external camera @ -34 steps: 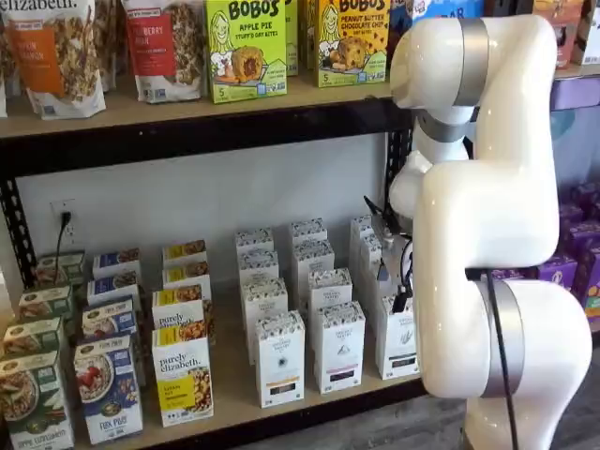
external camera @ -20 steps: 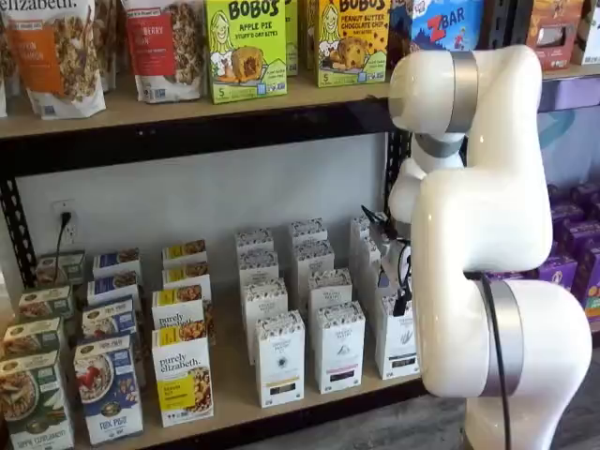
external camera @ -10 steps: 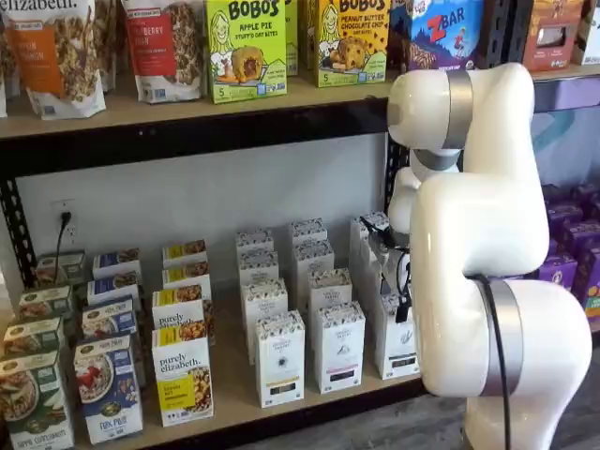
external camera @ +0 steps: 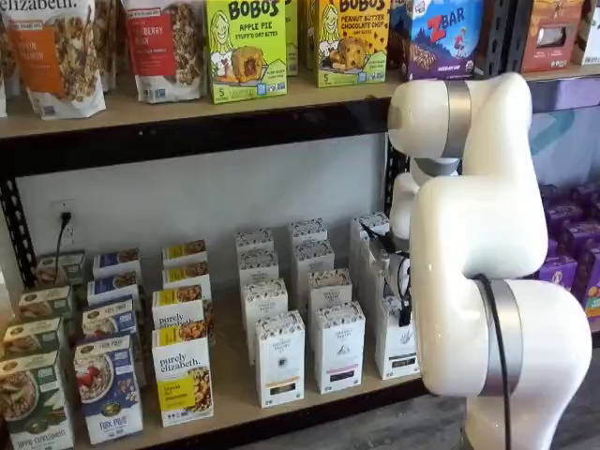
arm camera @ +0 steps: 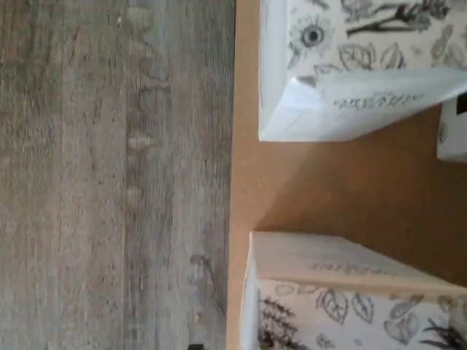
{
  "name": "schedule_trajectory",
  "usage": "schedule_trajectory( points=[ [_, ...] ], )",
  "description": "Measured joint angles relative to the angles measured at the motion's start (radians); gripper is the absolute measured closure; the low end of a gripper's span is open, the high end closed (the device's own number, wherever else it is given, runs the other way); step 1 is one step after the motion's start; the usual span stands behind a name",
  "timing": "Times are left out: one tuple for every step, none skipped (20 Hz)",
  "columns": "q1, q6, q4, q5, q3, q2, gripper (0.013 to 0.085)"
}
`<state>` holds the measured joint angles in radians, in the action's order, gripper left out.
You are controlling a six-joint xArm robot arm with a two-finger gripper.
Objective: Pick up the white box with a green strip in the middle, on the bottom shelf, the sixth box from the left
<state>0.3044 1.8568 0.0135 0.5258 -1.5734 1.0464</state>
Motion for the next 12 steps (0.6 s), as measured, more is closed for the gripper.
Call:
schedule_trajectory(
  points=[
    [0.000, -0.013, 0.015, 0.006, -0.009, 0.006, 0.0130],
    [0.001, -0.024, 0.029, 0.008, -0.015, 0.011, 0.0130],
    [0.001, -0.031, 0.037, 0.006, -0.019, 0.015, 0.0130],
    [0.000, -0.036, 0.042, 0.002, -0.021, 0.019, 0.0130],
    [-0.001, -0.043, 0.048, -0.002, -0.025, 0.025, 0.0130],
    [-0.003, -0.047, 0.052, -0.002, -0.030, 0.029, 0.0130],
    [-0.004, -0.050, 0.054, -0.003, -0.033, 0.034, 0.0130],
    [-0.005, -0.054, 0.057, -0.005, -0.035, 0.037, 0.0130],
    [-0.005, -0.060, 0.063, -0.008, -0.036, 0.039, 0.0130],
    [-0.006, -0.071, 0.074, -0.011, -0.037, 0.042, 0.0130],
    [-0.007, -0.088, 0.093, -0.013, -0.039, 0.045, 0.0130],
    [-0.008, -0.106, 0.111, -0.012, -0.042, 0.050, 0.0130]
  ],
)
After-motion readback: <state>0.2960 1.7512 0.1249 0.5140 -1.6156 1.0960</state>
